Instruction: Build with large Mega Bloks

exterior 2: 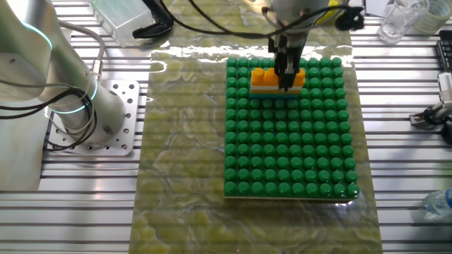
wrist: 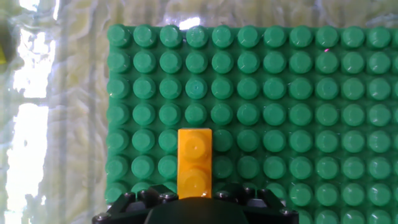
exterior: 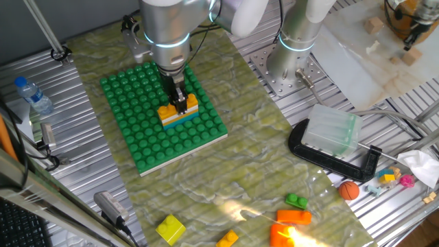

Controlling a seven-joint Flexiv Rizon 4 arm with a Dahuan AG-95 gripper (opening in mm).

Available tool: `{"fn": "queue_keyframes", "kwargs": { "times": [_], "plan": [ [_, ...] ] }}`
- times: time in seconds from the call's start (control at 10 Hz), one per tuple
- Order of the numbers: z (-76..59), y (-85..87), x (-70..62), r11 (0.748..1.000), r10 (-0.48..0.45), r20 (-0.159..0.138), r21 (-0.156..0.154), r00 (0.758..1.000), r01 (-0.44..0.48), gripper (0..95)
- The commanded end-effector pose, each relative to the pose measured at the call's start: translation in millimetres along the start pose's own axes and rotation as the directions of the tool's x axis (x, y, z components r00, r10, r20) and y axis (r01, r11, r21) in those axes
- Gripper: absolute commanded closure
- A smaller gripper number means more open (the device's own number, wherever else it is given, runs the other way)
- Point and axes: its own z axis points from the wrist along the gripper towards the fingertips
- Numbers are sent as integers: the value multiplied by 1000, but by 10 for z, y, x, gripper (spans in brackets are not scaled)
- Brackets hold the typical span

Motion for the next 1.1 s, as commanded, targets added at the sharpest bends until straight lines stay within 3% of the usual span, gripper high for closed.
{"fn": "queue_keyframes", "kwargs": {
  "times": [0.1, 0.2, 0.5, 0.7, 0.8, 1.1],
  "plan": [
    [-74, 39, -20, 1000, 25, 0, 3, 1000, -25, 570],
    [-101, 80, -19, 1000, 30, -3, 4, 1000, -30, 950],
    [-151, 173, 83, 1000, 25, -10, 8, 1000, -25, 950],
    [-164, 199, 112, 999, 21, -9, 35, 1000, -20, 950],
    [-155, 185, 123, 998, 17, -12, 67, 1000, -16, 950],
    [-105, 118, 215, 997, 3, -19, 77, 1000, -2, 950]
  ]
}}
